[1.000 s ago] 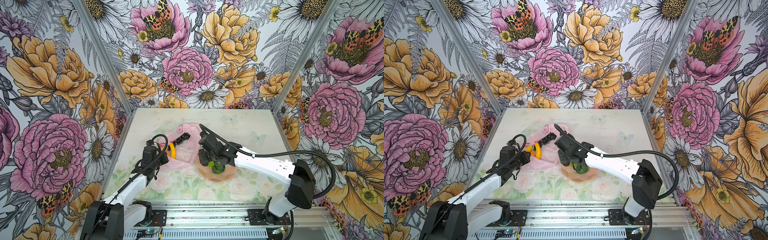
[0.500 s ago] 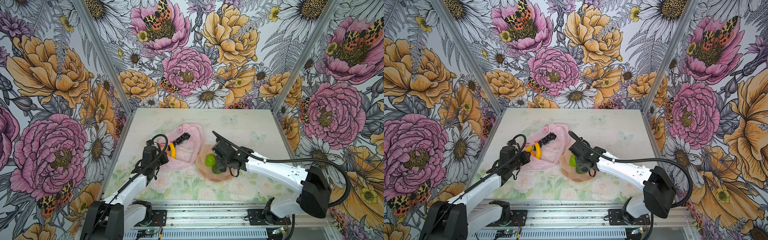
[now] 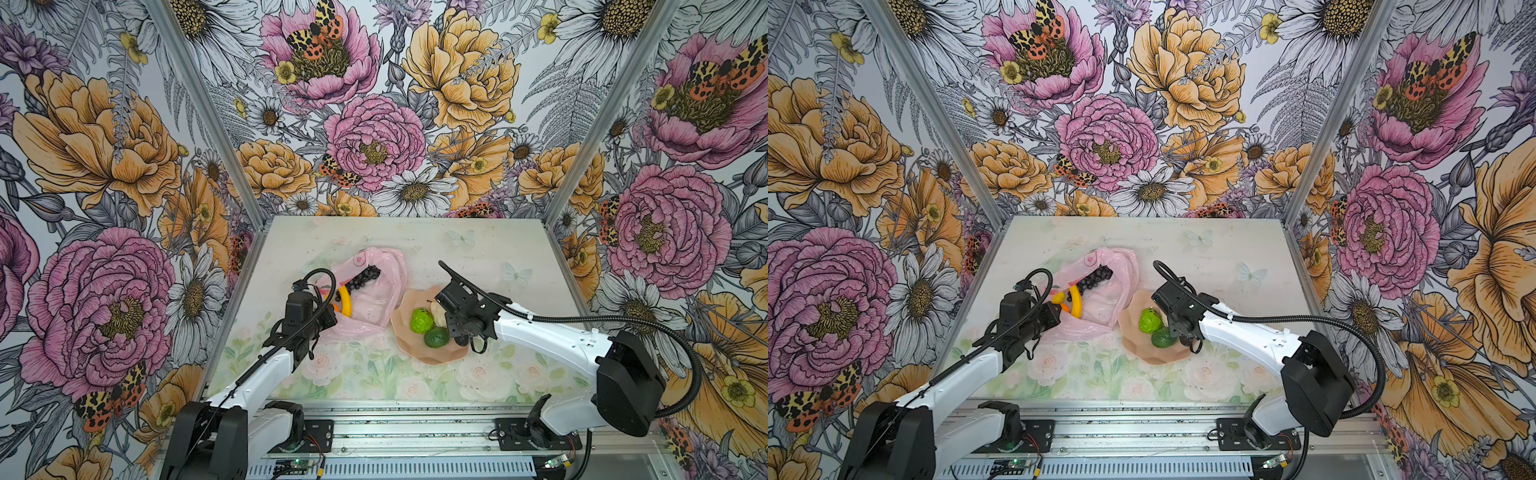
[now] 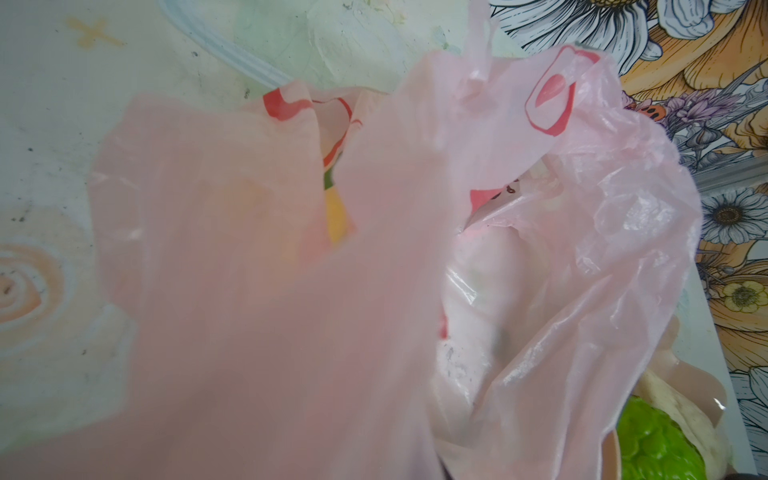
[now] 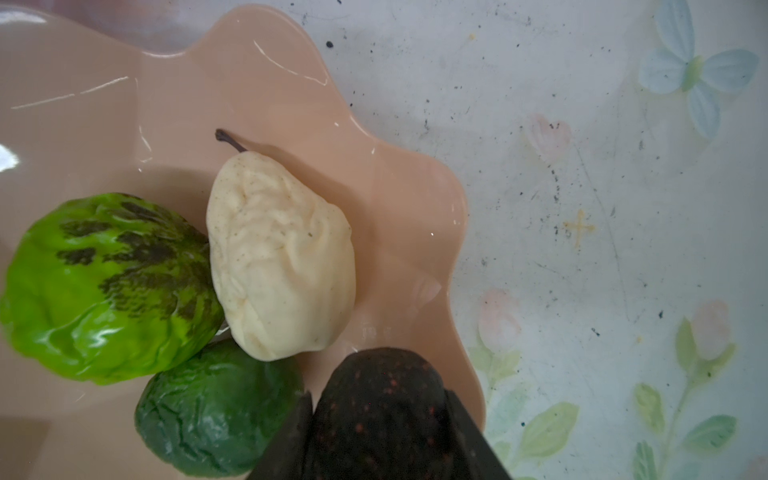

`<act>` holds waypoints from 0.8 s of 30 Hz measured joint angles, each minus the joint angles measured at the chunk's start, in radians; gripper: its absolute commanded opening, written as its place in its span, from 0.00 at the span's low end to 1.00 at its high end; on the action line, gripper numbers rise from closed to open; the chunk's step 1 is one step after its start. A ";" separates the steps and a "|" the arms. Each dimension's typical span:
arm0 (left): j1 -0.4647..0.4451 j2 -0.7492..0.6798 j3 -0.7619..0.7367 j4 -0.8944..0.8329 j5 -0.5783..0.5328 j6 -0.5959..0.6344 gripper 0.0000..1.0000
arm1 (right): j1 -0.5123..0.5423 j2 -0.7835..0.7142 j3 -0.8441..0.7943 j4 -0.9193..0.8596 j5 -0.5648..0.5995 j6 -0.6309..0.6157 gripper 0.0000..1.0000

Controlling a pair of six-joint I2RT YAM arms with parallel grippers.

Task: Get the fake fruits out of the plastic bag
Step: 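Lift the avocado with the right gripper and lower it into the peach bowl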

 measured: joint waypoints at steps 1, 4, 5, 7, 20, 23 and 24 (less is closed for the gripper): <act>0.000 0.000 0.000 0.000 0.000 0.000 0.17 | 0.000 0.002 -0.002 0.003 0.000 0.004 0.39; 0.000 0.000 0.000 0.000 0.000 0.000 0.17 | 0.000 0.002 -0.012 0.016 0.003 0.015 0.40; 0.000 0.000 0.000 0.000 0.000 0.000 0.17 | 0.000 0.002 -0.017 0.021 0.003 0.019 0.40; 0.000 0.000 0.000 0.000 0.000 0.000 0.17 | 0.000 0.006 -0.024 0.030 0.003 0.026 0.40; 0.000 0.000 0.000 -0.005 0.000 0.000 0.18 | 0.000 0.044 -0.049 0.101 -0.008 0.042 0.44; 0.000 0.000 0.000 -0.005 0.000 0.000 0.18 | 0.000 0.053 -0.049 0.120 -0.013 0.043 0.46; 0.000 0.000 0.000 -0.005 0.000 0.000 0.19 | 0.000 0.056 -0.049 0.124 -0.016 0.045 0.46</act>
